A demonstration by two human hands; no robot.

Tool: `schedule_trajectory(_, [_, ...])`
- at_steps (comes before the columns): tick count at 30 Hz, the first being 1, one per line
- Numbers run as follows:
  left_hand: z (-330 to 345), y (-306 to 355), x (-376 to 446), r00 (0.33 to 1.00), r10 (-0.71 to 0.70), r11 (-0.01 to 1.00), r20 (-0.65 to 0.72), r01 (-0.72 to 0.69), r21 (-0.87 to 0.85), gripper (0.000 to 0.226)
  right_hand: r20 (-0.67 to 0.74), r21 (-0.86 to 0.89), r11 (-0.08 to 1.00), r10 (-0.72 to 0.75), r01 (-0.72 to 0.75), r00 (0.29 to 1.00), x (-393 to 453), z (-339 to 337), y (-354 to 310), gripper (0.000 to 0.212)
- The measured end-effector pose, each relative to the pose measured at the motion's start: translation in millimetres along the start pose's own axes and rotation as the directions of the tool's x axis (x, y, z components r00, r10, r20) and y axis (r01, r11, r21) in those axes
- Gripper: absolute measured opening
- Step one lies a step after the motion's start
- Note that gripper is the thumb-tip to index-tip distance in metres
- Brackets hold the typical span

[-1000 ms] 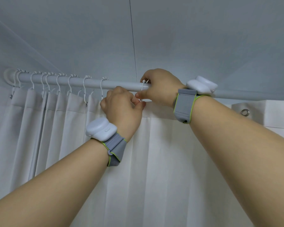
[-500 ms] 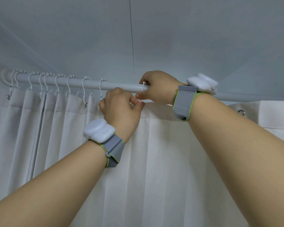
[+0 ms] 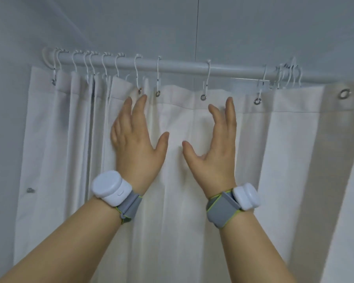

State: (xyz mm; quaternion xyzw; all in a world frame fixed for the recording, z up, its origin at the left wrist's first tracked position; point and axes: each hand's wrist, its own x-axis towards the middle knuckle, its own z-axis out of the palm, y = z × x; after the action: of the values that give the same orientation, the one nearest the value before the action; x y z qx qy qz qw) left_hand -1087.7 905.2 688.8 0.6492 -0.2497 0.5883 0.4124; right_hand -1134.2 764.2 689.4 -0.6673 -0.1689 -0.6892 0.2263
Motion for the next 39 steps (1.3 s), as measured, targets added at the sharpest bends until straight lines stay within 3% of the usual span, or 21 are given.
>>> schedule_trajectory(5, [-9, -11, -19, 0.996, -0.060, 0.980, 0.065, 0.071, -0.188, 0.086, -0.140, 0.195, 0.976, 0.124, -0.095, 0.982, -14, 16, -2, 0.075])
schedule_trajectory(9, [-15, -23, -19, 0.988, -0.144, 0.958, 0.054, 0.153, -0.241, 0.062, -0.214, 0.252, 0.961, 0.166, -0.110, 0.963, -19, 14, 2, 0.071])
schedule_trajectory(11, [-16, -26, -18, 0.993, -0.113, 0.966, 0.037, 0.118, -0.229, 0.059, -0.226, 0.243, 0.963, 0.172, -0.115, 0.959, -23, 16, 5, 0.067])
schedule_trajectory(14, [-14, -17, -19, 1.000, -0.005, 0.988, -0.003, 0.004, -0.156, 0.066, -0.187, 0.360, 0.921, 0.230, -0.151, 0.955, -26, 25, 1, 0.061])
schedule_trajectory(18, [1, -6, -23, 0.998, 0.024, 0.994, 0.054, -0.018, -0.111, 0.032, -0.214, 0.419, 0.890, 0.287, -0.178, 0.934, -27, 27, 1, 0.061])
schedule_trajectory(20, [5, -4, -24, 1.000, 0.006, 0.996, 0.023, -0.004, -0.087, 0.031, -0.206, 0.441, 0.879, 0.295, -0.180, 0.933, -26, 27, 2, 0.050])
schedule_trajectory(22, [9, -4, -25, 0.999, 0.010, 1.000, 0.034, -0.009, -0.023, 0.039, -0.169, 0.431, 0.888, 0.252, -0.159, 0.953, -24, 26, -1, 0.042])
schedule_trajectory(28, [17, -10, -25, 0.997, 0.049, 0.998, 0.058, -0.051, 0.035, 0.025, 0.012, 0.335, 0.933, 0.134, -0.130, 0.991, -23, 37, -17, 0.029])
schedule_trajectory(33, [13, -26, -26, 0.995, 0.074, 0.996, 0.073, -0.077, 0.044, 0.017, 0.160, 0.243, 0.961, 0.097, -0.134, 0.982, -26, 52, -28, 0.043])
schedule_trajectory(35, [8, -36, -26, 0.996, 0.067, 0.987, 0.063, -0.075, 0.145, 0.024, 0.215, 0.271, 0.955, 0.066, -0.124, 0.974, -29, 61, -36, 0.043])
schedule_trajectory(39, [-12, -49, -22, 1.000, 0.012, 0.988, -0.015, -0.010, 0.155, 0.030, 0.347, 0.383, 0.907, 0.034, -0.175, 0.937, -37, 79, -49, 0.049])
